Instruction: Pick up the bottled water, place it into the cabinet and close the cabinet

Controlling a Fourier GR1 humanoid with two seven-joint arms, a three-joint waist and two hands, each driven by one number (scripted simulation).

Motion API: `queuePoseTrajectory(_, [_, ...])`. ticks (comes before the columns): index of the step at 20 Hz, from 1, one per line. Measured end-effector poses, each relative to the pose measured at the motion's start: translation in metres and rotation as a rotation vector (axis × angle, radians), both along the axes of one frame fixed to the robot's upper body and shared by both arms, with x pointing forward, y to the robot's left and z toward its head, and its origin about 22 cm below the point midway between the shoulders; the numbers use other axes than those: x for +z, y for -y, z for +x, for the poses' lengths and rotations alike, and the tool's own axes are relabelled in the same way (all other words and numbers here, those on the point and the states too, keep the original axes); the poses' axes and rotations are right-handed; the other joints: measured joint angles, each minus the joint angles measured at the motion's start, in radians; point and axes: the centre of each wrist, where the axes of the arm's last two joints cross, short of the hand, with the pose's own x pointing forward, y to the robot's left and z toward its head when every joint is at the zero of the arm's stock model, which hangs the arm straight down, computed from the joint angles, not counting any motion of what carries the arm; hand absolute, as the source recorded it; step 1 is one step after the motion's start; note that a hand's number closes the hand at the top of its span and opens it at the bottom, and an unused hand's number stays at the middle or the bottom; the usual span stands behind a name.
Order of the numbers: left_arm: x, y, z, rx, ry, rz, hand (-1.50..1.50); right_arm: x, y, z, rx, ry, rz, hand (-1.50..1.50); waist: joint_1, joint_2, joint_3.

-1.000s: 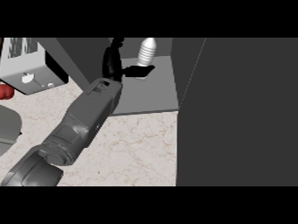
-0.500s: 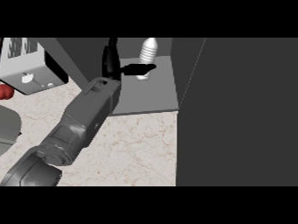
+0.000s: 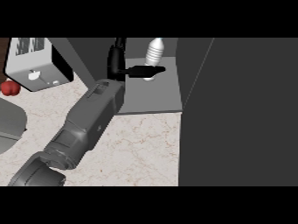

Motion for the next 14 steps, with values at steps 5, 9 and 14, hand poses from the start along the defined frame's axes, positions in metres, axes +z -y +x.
queuePoseTrajectory(5, [-0.001, 0.005, -0.004, -0.089, 0.052, -0.039, -1.5, 0.0, 0.002, -0.002, -0.018, -0.01, -0.003, -1.5, 0.014, -0.004, 0.001])
queuePoseTrajectory(9, [0.0, 0.007, -0.007, -0.149, 0.072, -0.053, -1.5, 0.0, 0.0, -0.006, -0.025, -0.014, -0.001, -1.5, 0.023, -0.006, 0.001])
queuePoseTrajectory(14, [-0.006, 0.006, -0.016, -0.199, 0.082, -0.082, -1.5, 0.006, -0.001, -0.009, -0.039, -0.021, -0.005, -1.5, 0.047, -0.016, 0.001])
